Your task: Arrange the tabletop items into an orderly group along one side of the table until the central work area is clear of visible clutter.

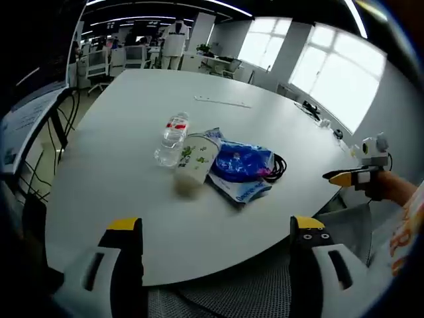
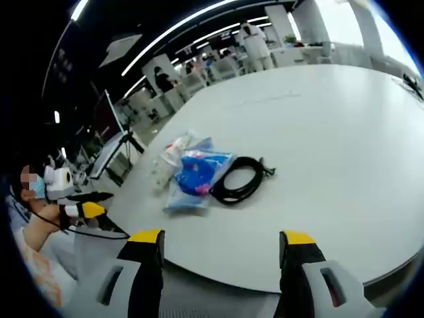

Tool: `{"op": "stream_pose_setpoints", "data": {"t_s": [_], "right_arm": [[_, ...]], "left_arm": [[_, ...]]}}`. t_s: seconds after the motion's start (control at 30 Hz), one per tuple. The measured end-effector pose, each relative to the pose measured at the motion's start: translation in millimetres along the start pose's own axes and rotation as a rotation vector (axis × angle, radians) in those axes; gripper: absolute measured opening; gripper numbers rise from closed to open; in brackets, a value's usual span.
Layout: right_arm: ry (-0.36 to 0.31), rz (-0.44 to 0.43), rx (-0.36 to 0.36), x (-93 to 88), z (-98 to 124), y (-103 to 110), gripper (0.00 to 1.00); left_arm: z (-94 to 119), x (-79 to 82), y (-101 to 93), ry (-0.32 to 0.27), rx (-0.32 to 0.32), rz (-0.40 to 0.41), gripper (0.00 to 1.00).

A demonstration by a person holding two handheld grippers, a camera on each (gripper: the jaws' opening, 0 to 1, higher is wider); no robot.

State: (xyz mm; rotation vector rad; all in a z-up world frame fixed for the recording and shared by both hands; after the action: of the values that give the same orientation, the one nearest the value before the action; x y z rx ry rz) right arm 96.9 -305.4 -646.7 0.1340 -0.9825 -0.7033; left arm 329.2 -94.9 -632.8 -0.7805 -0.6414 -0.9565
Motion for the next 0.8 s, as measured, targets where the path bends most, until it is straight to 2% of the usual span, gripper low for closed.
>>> {"op": "stream_pose_setpoints", "data": {"t_s": [0.33, 0.67, 0.8], "right_arm": [[0.026, -0.020, 0.017, -7.6, -5.9, 8.1, 0.66], [0.050, -0.022, 0.014, -9.6, -7.8, 7.7, 0.64], [0.070, -0.031, 0.015, -12.2, -9.1, 9.2, 0.59]], "left_arm": [[-4.0, -9.2, -12.3, 0.019, -0.030, 0.004, 0.91], [-6.2, -6.6, -12.1, 0.022, -0.046, -0.003, 0.89], [-6.8, -6.1, -13.0, 0.017, -0.052, 0.004, 0.88]]}}
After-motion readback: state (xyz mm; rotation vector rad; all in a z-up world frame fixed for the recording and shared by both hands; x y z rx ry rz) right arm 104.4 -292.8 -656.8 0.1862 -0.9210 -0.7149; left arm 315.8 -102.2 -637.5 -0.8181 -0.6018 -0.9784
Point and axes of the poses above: the point that each gripper's makers call its tool centre point, and the gripper's own axes: z roughly backward along the fingers, y roughly to its left, x roughly out of its top, the point moved 4 cm from there along z, roughly backward along the fingers, and after that the axes turned 7 degrees about -y, right-handed, at the moved point
